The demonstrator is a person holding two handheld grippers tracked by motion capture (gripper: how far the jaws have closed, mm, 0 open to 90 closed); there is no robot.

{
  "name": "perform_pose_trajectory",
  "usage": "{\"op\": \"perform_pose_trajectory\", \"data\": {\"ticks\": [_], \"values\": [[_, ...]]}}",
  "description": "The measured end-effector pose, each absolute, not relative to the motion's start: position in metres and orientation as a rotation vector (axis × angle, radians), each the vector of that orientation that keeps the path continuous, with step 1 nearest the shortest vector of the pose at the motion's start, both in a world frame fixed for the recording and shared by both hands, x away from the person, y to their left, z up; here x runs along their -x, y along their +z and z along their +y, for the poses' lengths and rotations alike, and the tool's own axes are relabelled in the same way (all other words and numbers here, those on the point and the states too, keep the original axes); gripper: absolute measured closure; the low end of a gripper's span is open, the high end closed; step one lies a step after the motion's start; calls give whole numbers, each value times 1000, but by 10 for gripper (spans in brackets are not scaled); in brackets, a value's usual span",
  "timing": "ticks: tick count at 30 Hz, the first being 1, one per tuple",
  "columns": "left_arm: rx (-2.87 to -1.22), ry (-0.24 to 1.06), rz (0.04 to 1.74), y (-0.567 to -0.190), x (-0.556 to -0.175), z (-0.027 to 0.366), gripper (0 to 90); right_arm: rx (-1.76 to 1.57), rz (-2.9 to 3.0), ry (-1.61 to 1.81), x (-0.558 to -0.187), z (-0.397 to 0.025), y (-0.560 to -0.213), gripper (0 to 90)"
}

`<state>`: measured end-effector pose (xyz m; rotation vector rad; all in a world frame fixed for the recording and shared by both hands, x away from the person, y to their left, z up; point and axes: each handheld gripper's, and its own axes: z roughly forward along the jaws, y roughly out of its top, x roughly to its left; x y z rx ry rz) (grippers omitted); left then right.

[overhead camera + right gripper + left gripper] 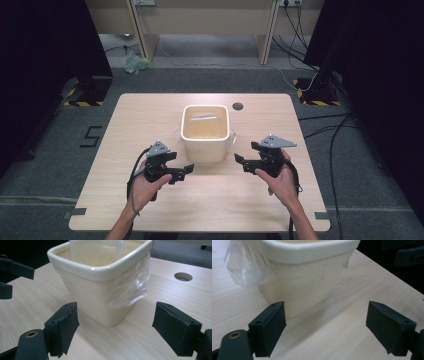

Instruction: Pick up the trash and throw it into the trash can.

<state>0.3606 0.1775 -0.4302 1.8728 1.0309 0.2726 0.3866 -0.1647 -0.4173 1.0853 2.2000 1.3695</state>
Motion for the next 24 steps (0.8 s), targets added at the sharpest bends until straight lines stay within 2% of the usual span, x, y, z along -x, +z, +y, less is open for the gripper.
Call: {"op": "perform_pose_trajectory", "data": {"ticks": [24], "values": [[-1975,268,1011,-482,-347,167,155,-1090,2231,1319,-361,-173,-454,203]]}}
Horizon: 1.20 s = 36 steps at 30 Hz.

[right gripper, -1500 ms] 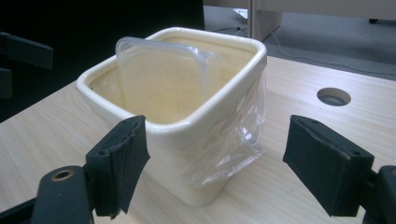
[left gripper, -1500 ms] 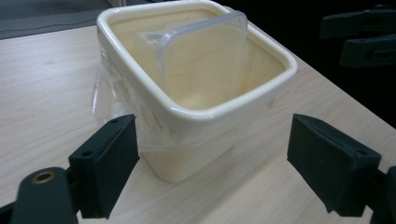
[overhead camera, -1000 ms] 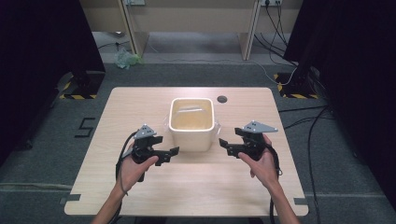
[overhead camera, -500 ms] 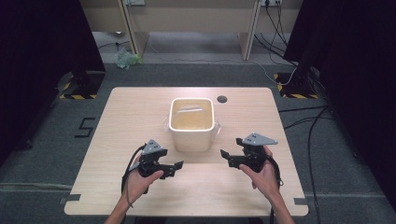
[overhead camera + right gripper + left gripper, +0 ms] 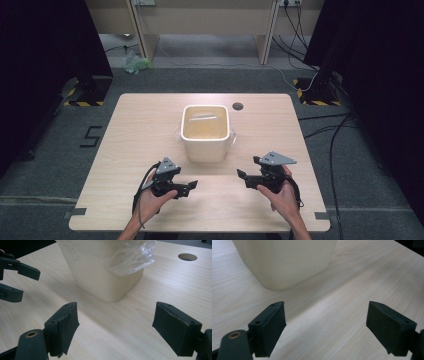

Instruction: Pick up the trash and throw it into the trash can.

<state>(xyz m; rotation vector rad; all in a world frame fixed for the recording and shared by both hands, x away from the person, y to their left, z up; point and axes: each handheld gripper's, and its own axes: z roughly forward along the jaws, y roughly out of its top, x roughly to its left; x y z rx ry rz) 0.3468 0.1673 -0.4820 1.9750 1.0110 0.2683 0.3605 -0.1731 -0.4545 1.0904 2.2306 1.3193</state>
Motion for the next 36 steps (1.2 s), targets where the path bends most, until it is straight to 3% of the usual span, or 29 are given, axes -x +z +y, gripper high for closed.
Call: {"op": "perform_pose_trajectory", "data": {"ticks": [17,36], "values": [[-2065,284,1010,-512,-335,160,155,-1082,2325,1211,-344,-168,-496,203],[-2140,387,929,-522,-321,161,137,-1117,2363,1113,-329,-178,-515,199]]}}
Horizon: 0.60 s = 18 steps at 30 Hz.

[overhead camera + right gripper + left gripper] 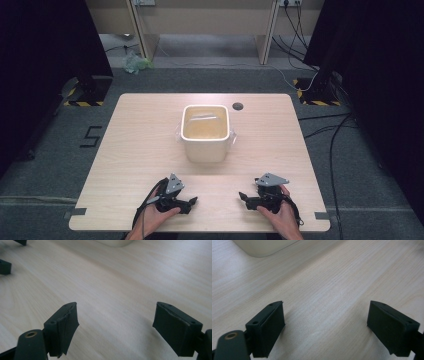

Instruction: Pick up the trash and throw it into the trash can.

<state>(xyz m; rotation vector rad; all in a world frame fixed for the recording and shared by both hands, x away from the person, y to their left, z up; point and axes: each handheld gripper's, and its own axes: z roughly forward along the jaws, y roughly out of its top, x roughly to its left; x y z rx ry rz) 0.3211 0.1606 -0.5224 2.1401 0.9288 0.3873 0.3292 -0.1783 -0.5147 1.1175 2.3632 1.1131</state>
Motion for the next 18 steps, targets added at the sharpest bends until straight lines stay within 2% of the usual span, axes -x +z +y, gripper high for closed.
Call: {"op": "perform_pose_trajectory", "data": {"ticks": [18], "values": [[-2143,396,942,-523,-320,159,117,-1122,2367,1059,-317,-190,-517,187]]}}
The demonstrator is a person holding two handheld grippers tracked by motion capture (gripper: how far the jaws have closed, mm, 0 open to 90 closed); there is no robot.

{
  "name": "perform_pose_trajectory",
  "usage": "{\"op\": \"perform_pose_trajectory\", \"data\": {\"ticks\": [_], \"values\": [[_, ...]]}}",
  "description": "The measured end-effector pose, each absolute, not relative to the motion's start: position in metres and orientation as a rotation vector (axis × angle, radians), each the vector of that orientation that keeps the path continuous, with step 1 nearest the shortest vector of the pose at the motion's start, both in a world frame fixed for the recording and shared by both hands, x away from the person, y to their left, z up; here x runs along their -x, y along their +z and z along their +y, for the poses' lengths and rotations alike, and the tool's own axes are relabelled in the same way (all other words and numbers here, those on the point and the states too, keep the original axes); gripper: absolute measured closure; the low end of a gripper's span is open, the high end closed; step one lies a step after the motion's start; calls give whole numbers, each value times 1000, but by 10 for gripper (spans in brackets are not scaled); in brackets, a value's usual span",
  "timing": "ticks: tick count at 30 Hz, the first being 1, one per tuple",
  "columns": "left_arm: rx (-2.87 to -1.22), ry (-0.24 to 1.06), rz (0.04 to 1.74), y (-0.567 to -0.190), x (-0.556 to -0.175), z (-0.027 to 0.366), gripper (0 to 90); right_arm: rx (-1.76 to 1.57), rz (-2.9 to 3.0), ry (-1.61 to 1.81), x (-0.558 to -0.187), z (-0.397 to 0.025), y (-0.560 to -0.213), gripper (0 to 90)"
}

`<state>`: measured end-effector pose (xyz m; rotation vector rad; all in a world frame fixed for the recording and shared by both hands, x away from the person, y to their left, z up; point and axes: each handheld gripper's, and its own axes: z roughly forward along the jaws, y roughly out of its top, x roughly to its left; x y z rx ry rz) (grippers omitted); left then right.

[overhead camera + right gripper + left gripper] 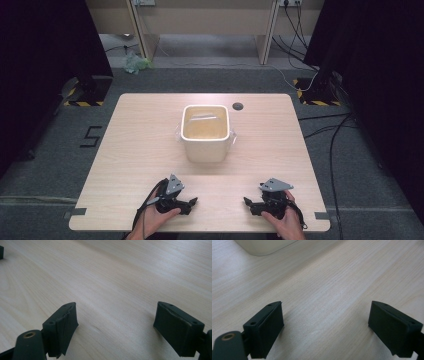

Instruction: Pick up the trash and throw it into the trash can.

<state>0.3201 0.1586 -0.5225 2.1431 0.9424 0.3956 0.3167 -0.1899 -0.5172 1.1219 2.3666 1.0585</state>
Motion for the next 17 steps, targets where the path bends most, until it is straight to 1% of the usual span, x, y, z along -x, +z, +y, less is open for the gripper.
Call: {"op": "perform_pose_trajectory", "data": {"ticks": [17], "values": [[-2144,393,942,-523,-320,158,108,-1092,2376,1018,-315,-186,-518,163]]}}
